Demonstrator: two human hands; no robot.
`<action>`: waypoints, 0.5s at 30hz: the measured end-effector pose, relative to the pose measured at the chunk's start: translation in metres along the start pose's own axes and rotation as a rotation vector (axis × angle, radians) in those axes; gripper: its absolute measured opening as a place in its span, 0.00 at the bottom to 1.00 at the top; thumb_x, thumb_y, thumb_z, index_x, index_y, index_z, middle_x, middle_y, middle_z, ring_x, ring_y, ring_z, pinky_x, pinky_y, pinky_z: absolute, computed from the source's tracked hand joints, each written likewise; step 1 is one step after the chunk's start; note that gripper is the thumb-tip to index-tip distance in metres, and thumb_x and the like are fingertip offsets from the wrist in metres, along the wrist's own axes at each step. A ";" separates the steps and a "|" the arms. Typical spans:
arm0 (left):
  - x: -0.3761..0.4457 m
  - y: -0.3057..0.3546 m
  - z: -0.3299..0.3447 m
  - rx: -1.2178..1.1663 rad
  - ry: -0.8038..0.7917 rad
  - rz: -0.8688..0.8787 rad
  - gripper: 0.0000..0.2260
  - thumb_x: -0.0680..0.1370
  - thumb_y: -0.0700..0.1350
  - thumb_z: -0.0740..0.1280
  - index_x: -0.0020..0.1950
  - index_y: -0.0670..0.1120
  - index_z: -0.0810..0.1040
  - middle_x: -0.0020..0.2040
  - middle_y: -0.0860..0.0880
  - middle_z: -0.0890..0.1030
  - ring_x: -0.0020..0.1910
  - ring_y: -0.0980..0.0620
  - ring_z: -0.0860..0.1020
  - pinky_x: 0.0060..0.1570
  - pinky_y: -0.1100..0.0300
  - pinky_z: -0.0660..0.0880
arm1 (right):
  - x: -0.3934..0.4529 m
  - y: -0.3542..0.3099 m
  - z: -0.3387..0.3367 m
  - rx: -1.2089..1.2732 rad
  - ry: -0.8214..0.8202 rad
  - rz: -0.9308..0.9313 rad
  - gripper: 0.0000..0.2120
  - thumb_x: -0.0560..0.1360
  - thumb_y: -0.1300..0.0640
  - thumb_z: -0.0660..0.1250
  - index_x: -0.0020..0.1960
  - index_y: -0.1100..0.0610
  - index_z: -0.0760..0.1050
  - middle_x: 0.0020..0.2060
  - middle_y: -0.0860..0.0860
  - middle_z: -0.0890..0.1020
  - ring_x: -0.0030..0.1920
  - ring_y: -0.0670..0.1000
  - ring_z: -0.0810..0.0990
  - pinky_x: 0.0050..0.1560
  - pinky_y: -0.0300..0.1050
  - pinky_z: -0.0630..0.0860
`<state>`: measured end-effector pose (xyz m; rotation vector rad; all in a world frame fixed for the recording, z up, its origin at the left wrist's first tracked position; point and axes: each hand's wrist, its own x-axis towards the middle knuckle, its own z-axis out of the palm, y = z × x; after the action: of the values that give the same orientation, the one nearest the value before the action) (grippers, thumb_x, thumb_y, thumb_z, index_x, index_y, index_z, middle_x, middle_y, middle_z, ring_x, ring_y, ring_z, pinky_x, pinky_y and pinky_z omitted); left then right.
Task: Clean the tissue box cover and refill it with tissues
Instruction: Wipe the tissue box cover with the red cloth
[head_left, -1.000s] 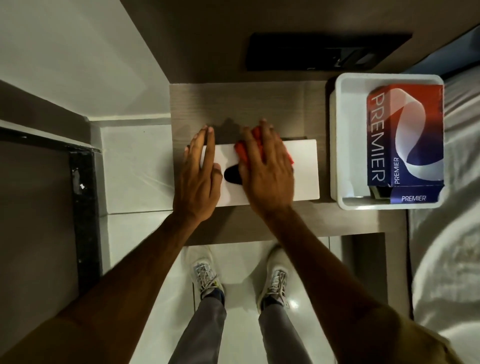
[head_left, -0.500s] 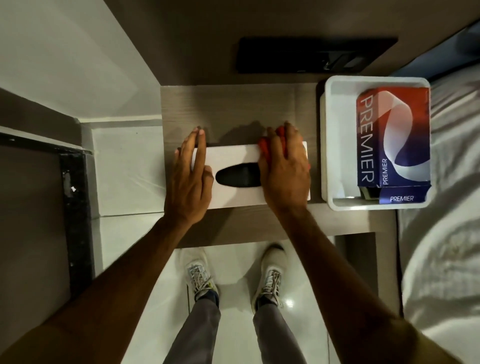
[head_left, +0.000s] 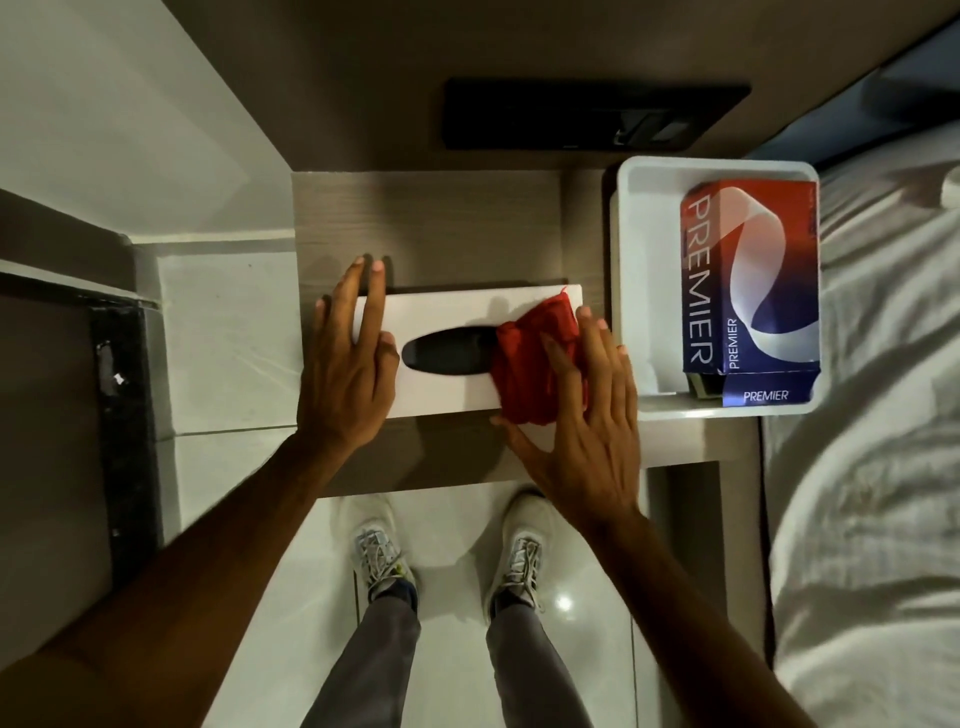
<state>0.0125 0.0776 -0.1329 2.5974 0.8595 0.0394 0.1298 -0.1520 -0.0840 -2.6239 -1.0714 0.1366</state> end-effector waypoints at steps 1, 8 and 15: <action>0.000 0.000 0.000 0.004 -0.002 0.000 0.26 0.85 0.47 0.49 0.84 0.48 0.51 0.84 0.45 0.55 0.83 0.46 0.57 0.83 0.45 0.53 | -0.005 0.006 0.000 0.013 -0.011 -0.027 0.45 0.73 0.31 0.69 0.79 0.56 0.62 0.80 0.59 0.59 0.82 0.59 0.56 0.80 0.62 0.58; 0.001 -0.001 0.001 0.034 -0.001 -0.008 0.26 0.86 0.48 0.49 0.84 0.49 0.51 0.84 0.45 0.56 0.83 0.46 0.59 0.82 0.45 0.53 | 0.009 0.031 -0.003 -0.081 -0.147 -0.247 0.40 0.70 0.51 0.79 0.77 0.54 0.67 0.76 0.59 0.70 0.75 0.63 0.69 0.73 0.60 0.70; 0.000 0.008 -0.008 0.135 -0.054 -0.040 0.27 0.84 0.49 0.46 0.84 0.48 0.49 0.84 0.43 0.56 0.82 0.41 0.59 0.80 0.38 0.58 | 0.026 0.030 -0.043 -0.060 -0.115 -0.350 0.21 0.78 0.58 0.72 0.69 0.58 0.78 0.64 0.57 0.83 0.64 0.61 0.82 0.66 0.59 0.78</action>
<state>0.0158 0.0746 -0.1225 2.6916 0.9244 -0.1028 0.1771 -0.1642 -0.0520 -2.4566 -1.5761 0.1810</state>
